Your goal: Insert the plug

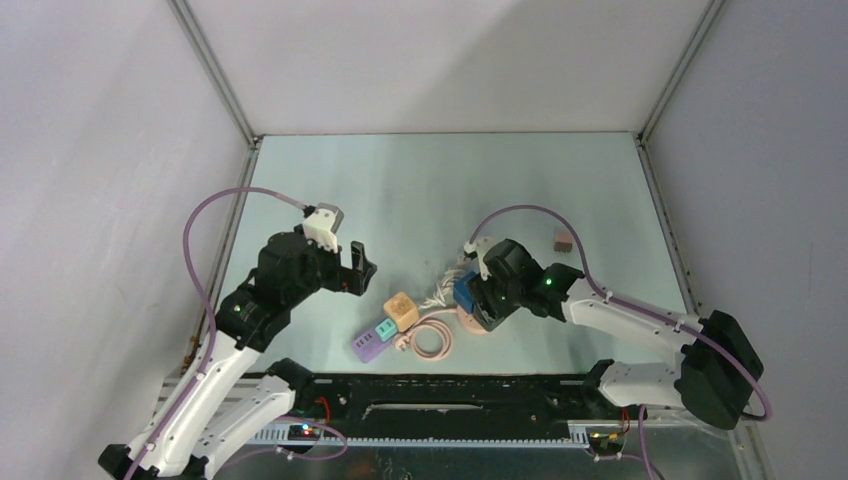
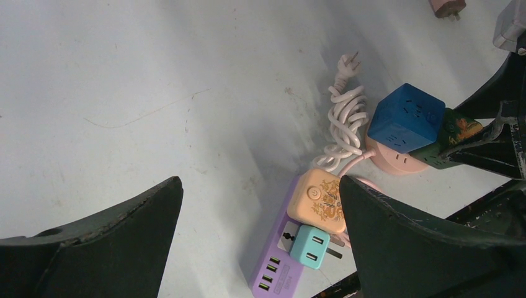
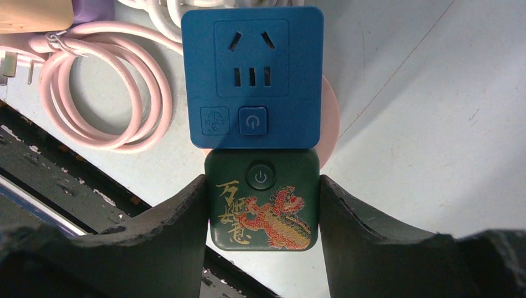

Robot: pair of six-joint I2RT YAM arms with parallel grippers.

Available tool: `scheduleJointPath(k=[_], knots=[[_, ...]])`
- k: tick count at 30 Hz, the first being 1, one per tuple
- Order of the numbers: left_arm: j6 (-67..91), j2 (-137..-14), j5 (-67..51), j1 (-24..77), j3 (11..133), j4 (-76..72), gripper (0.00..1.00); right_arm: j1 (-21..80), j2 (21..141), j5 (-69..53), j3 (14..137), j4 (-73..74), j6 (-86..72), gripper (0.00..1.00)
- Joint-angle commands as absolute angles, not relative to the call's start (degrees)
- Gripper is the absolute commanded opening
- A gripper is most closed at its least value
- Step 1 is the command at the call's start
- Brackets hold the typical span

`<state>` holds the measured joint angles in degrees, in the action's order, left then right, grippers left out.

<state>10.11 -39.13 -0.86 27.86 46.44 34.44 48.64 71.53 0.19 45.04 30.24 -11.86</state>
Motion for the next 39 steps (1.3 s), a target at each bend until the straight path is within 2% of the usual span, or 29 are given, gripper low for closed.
scheduleJointPath(k=[1,10,20,21,22,23,25,30,35,39], knots=[[10.9,-38.41,-1.49,27.42,45.53,33.04,1.0,49.89,72.48,-0.04,40.67,30.46,-16.55,0.0],[10.9,-38.15,-0.95,27.17,45.6,33.02,1.0,53.11,68.08,5.32,39.88,33.7,-21.31,0.0],[10.99,-37.79,-0.87,26.76,45.45,32.75,1.0,58.23,68.98,11.87,39.77,35.42,-26.14,0.0],[10.99,-37.86,-0.76,26.72,45.4,32.7,1.0,58.2,68.04,12.16,40.35,35.73,-26.34,0.04],[11.03,-38.0,-0.68,26.72,45.36,32.63,1.0,58.19,66.72,12.23,40.99,35.97,-26.47,0.19],[11.05,-38.23,-0.67,26.72,45.31,32.41,1.0,58.18,65.34,12.17,41.82,36.21,-26.71,0.38],[11.07,-38.99,-0.73,26.72,45.26,32.03,1.0,58.15,62.38,11.63,43.48,36.47,-26.68,0.62],[11.07,-42.13,-1.55,26.72,46.31,31.12,1.0,56.81,57.13,9.85,50.28,41.08,-26.0,0.98],[11.58,-46.82,-3.84,26.64,49.4,30.78,1.0,51.91,55.33,6.62,55.31,42.82,-23.59,1.0],[11.65,-49.87,-4.13,25.94,52.4,29.78,1.0,37.6,55.9,-2.52,57.7,40.85,-19.58,1.0]])
